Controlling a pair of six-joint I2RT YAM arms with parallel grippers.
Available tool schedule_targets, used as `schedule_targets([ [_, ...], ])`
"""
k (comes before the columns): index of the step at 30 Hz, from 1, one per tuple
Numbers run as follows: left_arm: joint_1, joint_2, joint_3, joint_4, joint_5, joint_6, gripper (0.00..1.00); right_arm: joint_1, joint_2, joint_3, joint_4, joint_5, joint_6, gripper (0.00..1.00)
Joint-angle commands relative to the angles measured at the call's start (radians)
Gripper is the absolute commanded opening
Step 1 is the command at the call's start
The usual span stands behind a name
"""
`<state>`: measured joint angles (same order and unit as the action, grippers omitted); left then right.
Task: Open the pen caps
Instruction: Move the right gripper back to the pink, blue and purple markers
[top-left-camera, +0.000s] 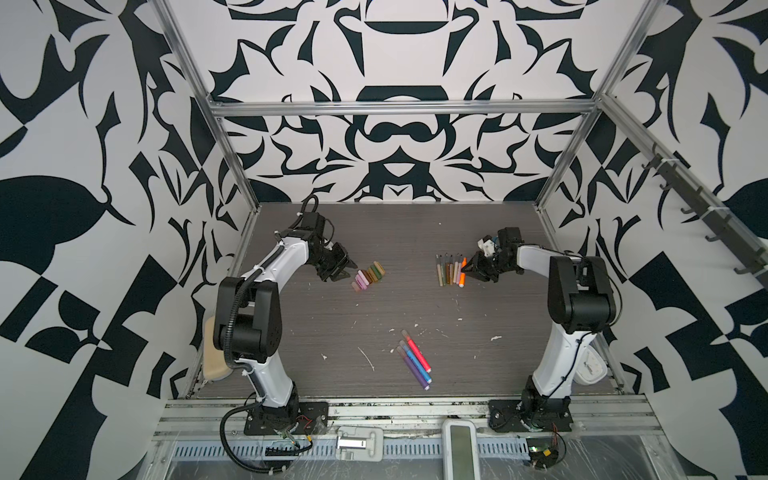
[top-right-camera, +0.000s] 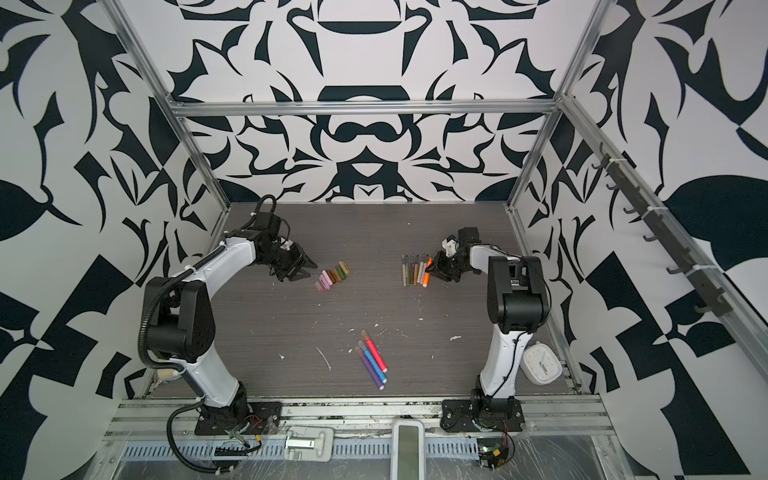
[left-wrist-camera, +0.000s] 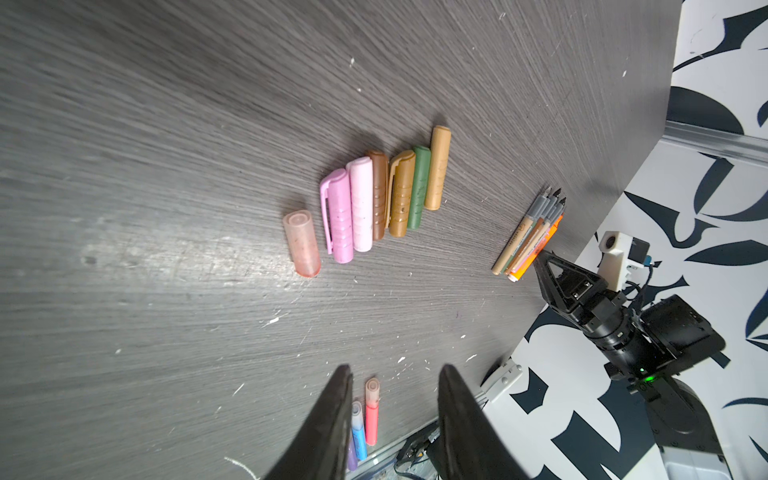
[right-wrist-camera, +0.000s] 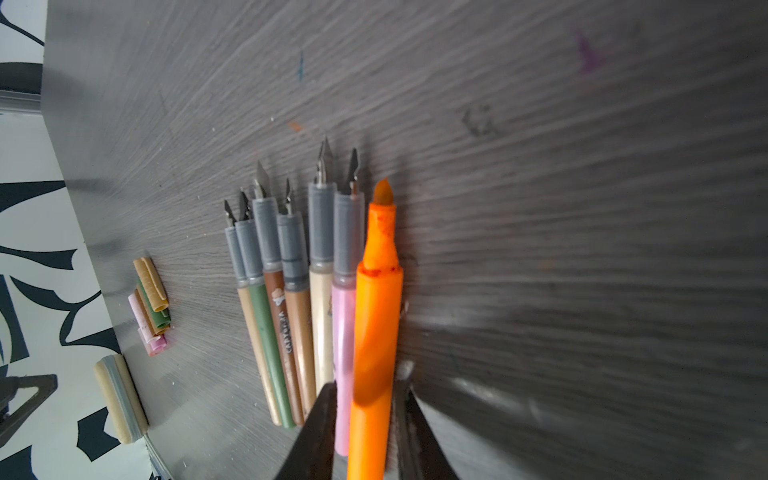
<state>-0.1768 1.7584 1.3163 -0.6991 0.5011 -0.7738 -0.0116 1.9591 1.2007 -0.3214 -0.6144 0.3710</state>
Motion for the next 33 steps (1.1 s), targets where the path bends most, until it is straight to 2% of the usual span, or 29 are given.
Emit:
schedule_targets([
  [1, 0.003, -0.030, -0.009, -0.020, 0.014, 0.005, 0.37, -0.003, -0.029, 0.049, -0.023, -0.004, -0.013, 0.29],
  [7, 0.002, -0.041, -0.019, -0.004, 0.008, 0.001, 0.38, 0.005, -0.130, 0.030, -0.061, 0.076, -0.026, 0.32],
  [10, 0.002, -0.053, -0.037, 0.021, 0.000, -0.011, 0.37, 0.063, -0.212, 0.008, -0.141, 0.146, -0.079, 0.32],
  [13, 0.002, -0.060, -0.053, 0.047, -0.009, -0.027, 0.37, 0.235, -0.298, -0.036, -0.216, 0.230, -0.129, 0.32],
  [16, 0.002, -0.063, -0.059, 0.067, -0.022, -0.042, 0.37, 0.502, -0.367, -0.102, -0.242, 0.308, -0.133, 0.32],
  [18, 0.002, -0.060, -0.050, 0.069, -0.030, -0.044, 0.37, 0.664, -0.404, -0.141, -0.251, 0.387, -0.105, 0.32],
  [20, 0.002, -0.057, -0.043, 0.069, -0.032, -0.045, 0.37, 0.766, -0.442, -0.194, -0.225, 0.429, -0.042, 0.32],
  [23, 0.000, -0.052, -0.040, 0.069, -0.037, -0.045, 0.37, 0.850, -0.489, -0.275, -0.181, 0.443, 0.045, 0.32],
  [27, -0.001, -0.041, -0.043, 0.069, -0.039, -0.048, 0.37, 0.934, -0.505, -0.343, -0.182, 0.473, 0.086, 0.31],
  [33, -0.012, -0.030, -0.032, 0.068, -0.039, -0.051, 0.37, 0.986, -0.516, -0.392, -0.177, 0.495, 0.126, 0.31],
])
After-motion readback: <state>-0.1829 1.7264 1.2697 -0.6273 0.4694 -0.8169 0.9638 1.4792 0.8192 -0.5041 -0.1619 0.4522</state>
